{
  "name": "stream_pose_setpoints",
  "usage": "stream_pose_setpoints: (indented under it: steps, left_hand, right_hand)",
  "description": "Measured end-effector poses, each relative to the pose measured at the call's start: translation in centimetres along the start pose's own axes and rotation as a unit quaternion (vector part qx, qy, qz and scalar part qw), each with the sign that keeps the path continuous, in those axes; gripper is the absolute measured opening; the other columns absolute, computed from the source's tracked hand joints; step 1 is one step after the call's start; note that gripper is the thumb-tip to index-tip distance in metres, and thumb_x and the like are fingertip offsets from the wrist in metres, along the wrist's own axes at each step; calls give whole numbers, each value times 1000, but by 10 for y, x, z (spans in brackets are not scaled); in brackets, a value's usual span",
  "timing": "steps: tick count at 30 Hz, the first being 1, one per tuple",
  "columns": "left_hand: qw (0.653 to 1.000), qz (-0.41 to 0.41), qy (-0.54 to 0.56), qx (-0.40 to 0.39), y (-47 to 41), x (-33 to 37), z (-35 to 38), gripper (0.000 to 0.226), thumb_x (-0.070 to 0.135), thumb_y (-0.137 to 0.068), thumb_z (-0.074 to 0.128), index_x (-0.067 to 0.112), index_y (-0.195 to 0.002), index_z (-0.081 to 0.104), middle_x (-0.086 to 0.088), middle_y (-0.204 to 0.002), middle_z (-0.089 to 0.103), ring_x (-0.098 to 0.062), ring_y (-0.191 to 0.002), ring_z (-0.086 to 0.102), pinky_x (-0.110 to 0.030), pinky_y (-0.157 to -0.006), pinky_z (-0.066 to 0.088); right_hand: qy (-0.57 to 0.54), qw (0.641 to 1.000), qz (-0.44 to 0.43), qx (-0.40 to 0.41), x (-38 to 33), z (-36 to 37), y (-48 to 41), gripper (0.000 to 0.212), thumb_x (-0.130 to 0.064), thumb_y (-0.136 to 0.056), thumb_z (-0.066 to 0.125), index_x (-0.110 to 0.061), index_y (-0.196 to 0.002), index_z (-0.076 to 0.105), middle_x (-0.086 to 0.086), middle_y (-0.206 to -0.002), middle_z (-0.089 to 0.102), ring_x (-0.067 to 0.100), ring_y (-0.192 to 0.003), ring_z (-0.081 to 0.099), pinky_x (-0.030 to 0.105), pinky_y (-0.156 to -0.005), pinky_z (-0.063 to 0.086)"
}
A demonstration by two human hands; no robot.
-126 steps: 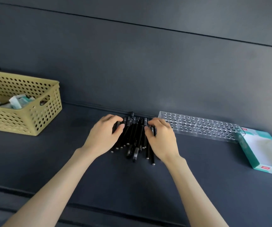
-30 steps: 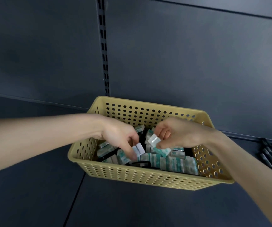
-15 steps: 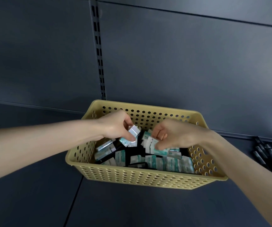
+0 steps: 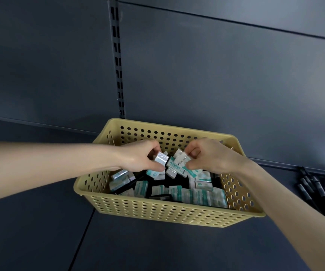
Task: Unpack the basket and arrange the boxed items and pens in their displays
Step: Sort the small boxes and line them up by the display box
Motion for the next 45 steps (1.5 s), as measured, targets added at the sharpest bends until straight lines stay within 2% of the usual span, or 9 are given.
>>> stream_pose_setpoints:
  steps: [4, 9, 13, 21, 26, 29, 33, 37, 45]
  left_hand:
    - [1000, -2, 23, 20, -1, -1, -1, 37, 33, -83, 71, 14, -109, 55, -7, -110, 61, -24, -104, 58, -38, -93, 47]
    - [997, 7, 67, 38, -3, 2, 0, 34, 28, -78, 76, 15, -102, 57, -9, -109, 63, -25, -102, 59, -38, -91, 47]
    - [995, 5, 91, 51, -4, 0, -2, 34, 22, -76, 79, 13, -101, 58, -10, -107, 65, -27, -101, 60, -41, -93, 49]
    - [999, -20, 28, 26, -8, -2, 1, 63, 32, -78, 76, 11, -132, 51, -4, -130, 54, -20, -114, 51, -28, -92, 41]
    - [996, -9, 86, 39, 1, 7, -5, 62, 31, -80, 75, 13, -133, 48, 3, -99, 56, -5, -79, 55, -24, -75, 43]
    - [965, 3, 242, 98, 13, 16, -13, 49, 21, -80, 75, 12, -124, 55, -2, -106, 64, -14, -94, 63, -33, -84, 53]
    - [890, 54, 433, 136, 36, 35, -14, 22, 12, -82, 70, 12, -104, 66, -5, -98, 74, -18, -95, 70, -30, -81, 56]
    - [835, 108, 525, 125, 52, 70, 6, 18, 13, -79, 68, 14, -98, 69, -3, -93, 75, -16, -88, 70, -32, -80, 52]
    - [832, 192, 515, 69, 71, 161, 89, 21, 26, -71, 70, 19, -91, 73, -1, -93, 73, -13, -91, 69, -36, -87, 50]
  right_hand:
    - [-38, 999, 10, -20, 1, 1, 1, 34, -15, -82, 69, -10, -113, 57, 1, -101, 62, 13, -84, 64, 19, -59, 55]
    - [15, 1000, 5, -14, 0, 0, 0, 40, -23, -79, 72, -13, -115, 55, 4, -104, 63, 14, -86, 57, 24, -69, 46]
    - [16, 1000, 10, -18, -1, 0, 2, 37, -24, -80, 71, -14, -112, 54, 10, -106, 63, 21, -92, 61, 33, -76, 49]
    - [10, 999, 4, -48, -2, 2, 1, 41, -23, -82, 71, -10, -116, 51, 10, -104, 62, 20, -83, 58, 29, -68, 46]
    - [-93, 994, 19, -50, -12, -4, 10, 32, -14, -85, 66, -5, -113, 55, 17, -99, 61, 14, -75, 58, 30, -71, 52]
    - [-268, 963, 12, 21, -20, -13, 22, 21, -7, -86, 59, -10, -107, 60, 9, -92, 63, 9, -76, 59, 17, -63, 50]
    - [-436, 894, -21, 96, -22, -22, 52, 18, -7, -88, 52, -14, -102, 61, 8, -89, 69, 20, -81, 68, 29, -69, 54]
    - [-514, 841, -49, 165, -19, -18, 90, 21, -7, -91, 48, -11, -108, 60, 7, -86, 67, 22, -72, 67, 32, -61, 55]
    - [-533, 763, -35, 364, 34, -3, 210, 27, -21, -77, 55, -16, -100, 68, 6, -86, 63, 20, -64, 63, 30, -56, 51]
Point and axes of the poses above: each hand's wrist, its own y-axis away from the middle knuckle, its own z-axis out of the palm, x = y × z, the point moved 1 cm from there along -y, towards the middle knuckle
